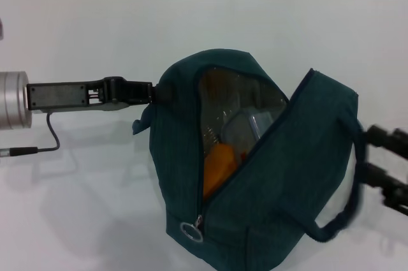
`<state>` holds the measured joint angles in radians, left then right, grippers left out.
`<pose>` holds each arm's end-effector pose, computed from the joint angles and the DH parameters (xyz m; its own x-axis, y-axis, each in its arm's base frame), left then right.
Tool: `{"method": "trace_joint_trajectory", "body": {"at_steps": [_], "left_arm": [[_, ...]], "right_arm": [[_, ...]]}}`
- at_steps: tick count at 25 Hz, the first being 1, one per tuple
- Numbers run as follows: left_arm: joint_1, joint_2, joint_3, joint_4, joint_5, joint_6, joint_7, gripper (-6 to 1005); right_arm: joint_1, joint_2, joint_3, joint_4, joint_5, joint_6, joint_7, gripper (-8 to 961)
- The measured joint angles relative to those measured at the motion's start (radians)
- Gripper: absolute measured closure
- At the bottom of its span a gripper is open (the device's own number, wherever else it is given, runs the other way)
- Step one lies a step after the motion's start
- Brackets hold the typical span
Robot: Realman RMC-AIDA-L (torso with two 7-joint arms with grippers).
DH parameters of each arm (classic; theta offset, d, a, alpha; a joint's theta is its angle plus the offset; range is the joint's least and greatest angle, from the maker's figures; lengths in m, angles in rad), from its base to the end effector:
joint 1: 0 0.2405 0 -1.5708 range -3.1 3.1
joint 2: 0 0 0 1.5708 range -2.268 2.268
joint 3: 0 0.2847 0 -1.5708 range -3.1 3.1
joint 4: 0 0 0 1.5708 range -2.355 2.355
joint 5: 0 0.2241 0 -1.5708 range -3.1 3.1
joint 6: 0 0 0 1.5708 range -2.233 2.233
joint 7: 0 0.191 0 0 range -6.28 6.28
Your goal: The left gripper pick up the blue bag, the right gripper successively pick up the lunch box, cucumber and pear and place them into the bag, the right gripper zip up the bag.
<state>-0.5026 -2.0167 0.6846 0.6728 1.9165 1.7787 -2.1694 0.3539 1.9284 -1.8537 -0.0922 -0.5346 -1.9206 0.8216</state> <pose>-0.2621 0.3468 -0.0161 0.2719 0.8591 0.4336 0.8077 -0.4487 0.3826 0.2850 0.2504 -0.0357 0.4578 -0.1690 -0.8728 -0.3917 -0.9197 -0.0274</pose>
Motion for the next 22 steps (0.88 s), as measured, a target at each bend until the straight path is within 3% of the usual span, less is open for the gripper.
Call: {"method": "trace_joint_trajectory", "body": {"at_steps": [5,13,22], "left_arm": [[0.002,-0.008,0.000,-0.009,0.002,0.001,0.000,931],[0.015,-0.016,0.000,-0.053,-0.001,0.008,0.008,931],[0.032,-0.025,-0.001,-0.056,-0.033,0.007,0.025,931]], "right_arm": [[0.062,0.005,-0.003,-0.004,-0.018,0.164,0.082,314],[0.118,0.003,0.036,-0.059,-0.012,0.270,0.074,316],[0.124,-0.001,0.095,-0.166,-0.023,0.358,0.043,317]]}}
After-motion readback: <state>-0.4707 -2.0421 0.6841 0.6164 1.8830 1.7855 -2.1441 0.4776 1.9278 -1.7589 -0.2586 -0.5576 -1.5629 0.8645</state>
